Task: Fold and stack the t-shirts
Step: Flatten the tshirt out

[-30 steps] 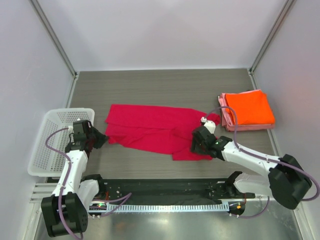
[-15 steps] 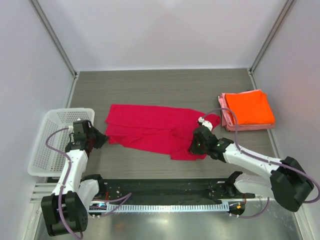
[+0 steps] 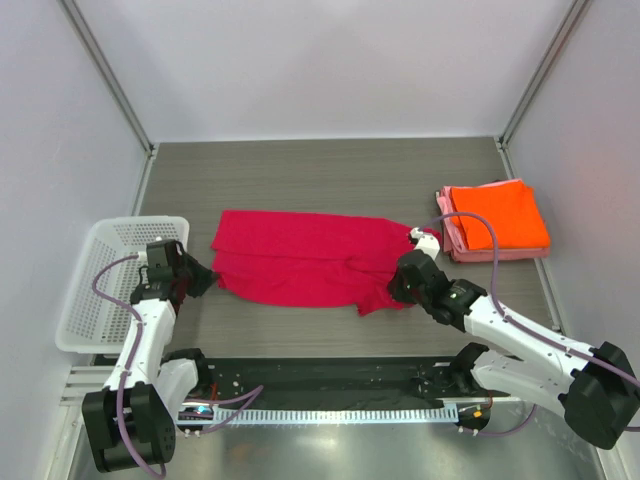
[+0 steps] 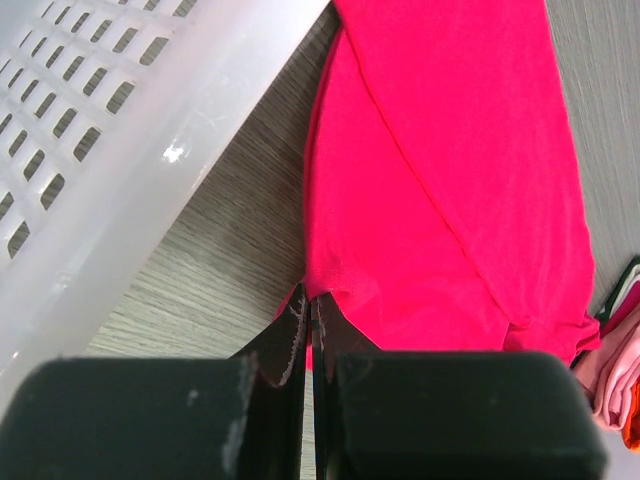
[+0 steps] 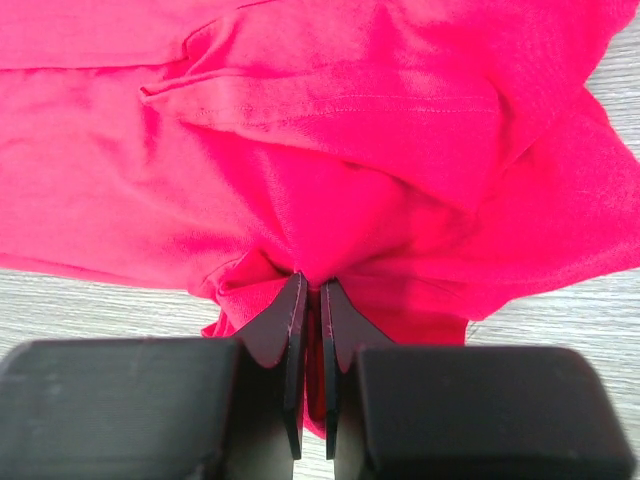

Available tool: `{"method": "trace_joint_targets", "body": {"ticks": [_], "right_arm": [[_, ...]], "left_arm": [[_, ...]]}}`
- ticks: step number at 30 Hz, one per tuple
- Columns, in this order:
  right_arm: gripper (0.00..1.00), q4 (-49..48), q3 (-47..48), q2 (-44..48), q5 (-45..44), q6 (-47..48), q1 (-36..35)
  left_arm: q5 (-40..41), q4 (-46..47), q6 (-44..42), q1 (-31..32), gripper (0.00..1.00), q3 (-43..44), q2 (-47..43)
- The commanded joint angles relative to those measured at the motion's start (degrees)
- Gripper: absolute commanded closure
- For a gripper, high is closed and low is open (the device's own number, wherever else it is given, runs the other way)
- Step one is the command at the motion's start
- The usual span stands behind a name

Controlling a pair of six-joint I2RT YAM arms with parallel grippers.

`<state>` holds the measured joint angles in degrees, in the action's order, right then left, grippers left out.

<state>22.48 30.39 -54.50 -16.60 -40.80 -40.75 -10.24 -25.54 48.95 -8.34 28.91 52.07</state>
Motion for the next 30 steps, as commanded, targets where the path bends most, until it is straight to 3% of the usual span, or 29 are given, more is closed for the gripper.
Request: {"method": "trace_joint_targets", "body": {"ticks": [1, 3, 5, 6, 8, 12, 14, 18, 21, 26, 30], "right_arm": [[0.99, 0.02, 0.11, -0.69, -0.37, 1.77, 0.06], [0.98, 0.54, 0.19, -2.18, 0.42, 1.51, 0.06], [0.74, 1.07, 0.98, -3.86, 4.55, 2.30, 0.06], [0.54, 0.99, 0.90, -3.77, 5.26, 2.47, 0.06], [0.49, 0.90, 0.11, -1.50, 5.53, 2.56, 0.06], [0.26, 0.99, -1.12, 3.16, 7.02, 3.27, 0.06], [0.26, 0.99, -1.30, 4.05, 8.68, 3.62, 0.06], [0.43, 0.46, -0.77, 2.13, 10.53, 4.58, -0.03], [0.43, 0.63, -0.16, -0.07, 9.93, 4.32, 0.06], [0.32, 1.43, -0.24, -2.63, 8.25, 3.44, 0.06], [0.43, 1.16, -1.03, -1.23, 11.14, 3.00, -0.03]], "left_arm": [[-1.19, 0.76, -1.22, -0.27, 1.00, 2.21, -0.57], [-1.27, 0.75, -1.22, -0.19, 1.00, 2.12, -0.57], [-1.19, 0.75, -1.31, -0.27, 1.00, 2.12, -0.48], [-1.19, 0.75, -1.22, -0.27, 1.00, 2.21, -0.40], [-1.19, 0.67, -1.31, -0.27, 1.00, 2.47, -0.31], [-1.27, 0.14, -1.84, -0.19, 1.00, 3.79, -0.13], [-1.36, -0.47, -2.36, -0.27, 1.00, 4.93, -0.04], [-1.89, -1.00, -2.54, -0.19, 1.00, 5.55, -0.04], [-2.06, -1.00, -2.54, -0.27, 1.00, 5.37, -0.04], [-1.98, -1.18, -2.63, -0.19, 1.00, 5.46, -0.22], [-1.89, -1.18, -2.72, -0.19, 1.00, 5.46, -0.13]]}}
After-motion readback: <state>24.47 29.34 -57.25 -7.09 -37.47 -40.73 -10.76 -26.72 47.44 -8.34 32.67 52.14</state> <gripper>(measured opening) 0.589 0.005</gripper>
